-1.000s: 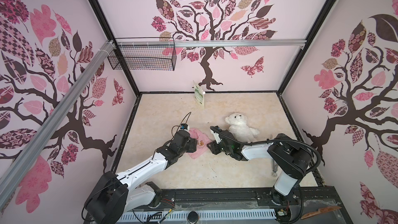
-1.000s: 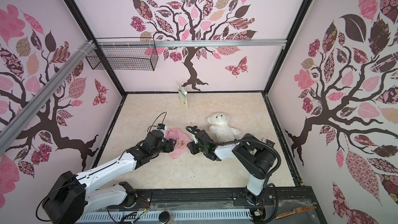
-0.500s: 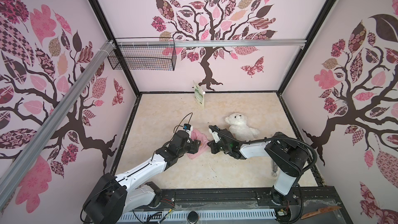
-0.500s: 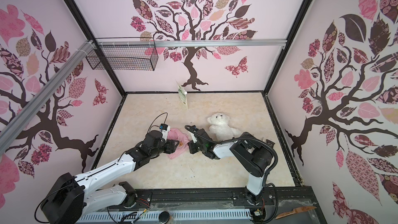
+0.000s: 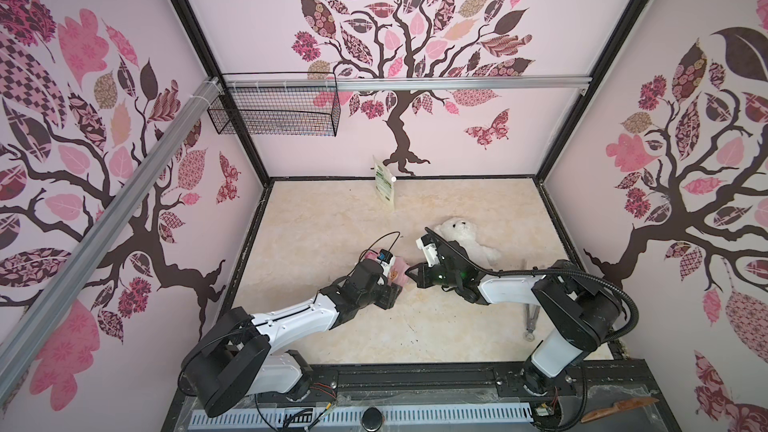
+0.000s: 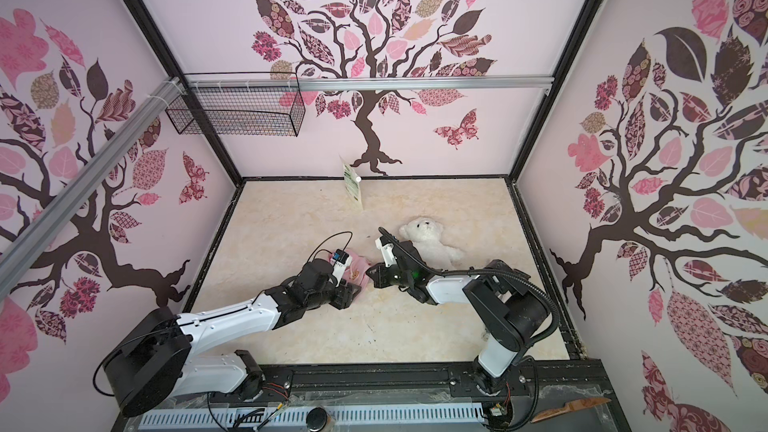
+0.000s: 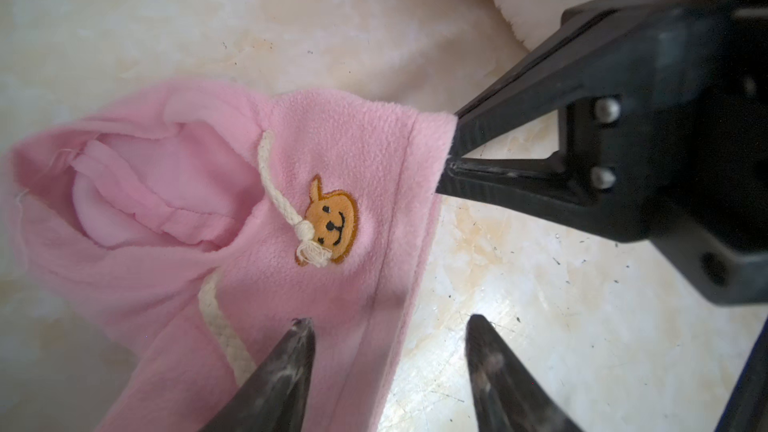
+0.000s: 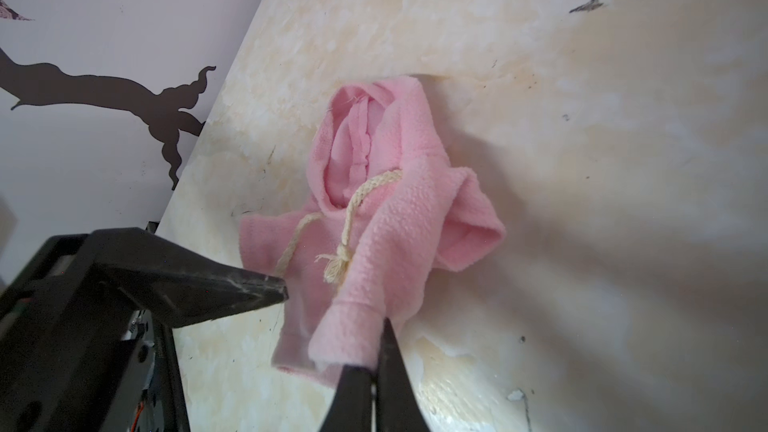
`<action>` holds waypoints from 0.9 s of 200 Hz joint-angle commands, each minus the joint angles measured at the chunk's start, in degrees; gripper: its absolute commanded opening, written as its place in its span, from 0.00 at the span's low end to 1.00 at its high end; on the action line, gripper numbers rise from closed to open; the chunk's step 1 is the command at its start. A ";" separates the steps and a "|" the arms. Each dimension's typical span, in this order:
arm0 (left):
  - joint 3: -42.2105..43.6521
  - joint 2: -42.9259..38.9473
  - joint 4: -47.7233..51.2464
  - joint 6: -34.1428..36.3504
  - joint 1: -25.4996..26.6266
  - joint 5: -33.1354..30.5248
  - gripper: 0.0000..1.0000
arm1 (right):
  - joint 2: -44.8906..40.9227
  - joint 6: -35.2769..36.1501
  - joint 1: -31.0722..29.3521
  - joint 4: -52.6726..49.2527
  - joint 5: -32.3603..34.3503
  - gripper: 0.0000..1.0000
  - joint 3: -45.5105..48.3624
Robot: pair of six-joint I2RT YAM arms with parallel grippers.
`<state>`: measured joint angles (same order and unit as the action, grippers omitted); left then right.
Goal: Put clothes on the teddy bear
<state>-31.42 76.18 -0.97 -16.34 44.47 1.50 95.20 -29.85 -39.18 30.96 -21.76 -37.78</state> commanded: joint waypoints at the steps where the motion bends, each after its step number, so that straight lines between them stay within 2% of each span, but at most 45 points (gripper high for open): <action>1: -3.31 1.50 -0.31 2.12 0.36 -1.80 0.63 | -1.50 -1.70 0.31 1.12 -2.57 0.00 -0.01; 24: -4.70 3.48 1.16 2.78 0.58 -3.88 0.66 | -1.32 -2.06 0.33 1.12 -3.10 0.00 -0.27; 66: -6.50 6.63 2.28 3.11 0.71 -6.02 0.63 | -0.76 -2.07 0.42 0.86 -3.64 0.00 -0.80; 134: -7.39 7.42 2.72 2.52 0.71 -6.39 0.41 | -0.44 0.68 0.48 -1.95 -1.99 0.00 -1.32; 180: -5.98 6.45 1.28 1.23 0.71 -7.76 0.32 | -0.66 4.22 0.46 -6.18 0.78 0.01 -2.80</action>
<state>-36.53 83.40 1.72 -14.09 44.99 -4.89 95.20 -28.49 -38.89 27.90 -22.90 -38.06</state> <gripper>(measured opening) 0.350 0.049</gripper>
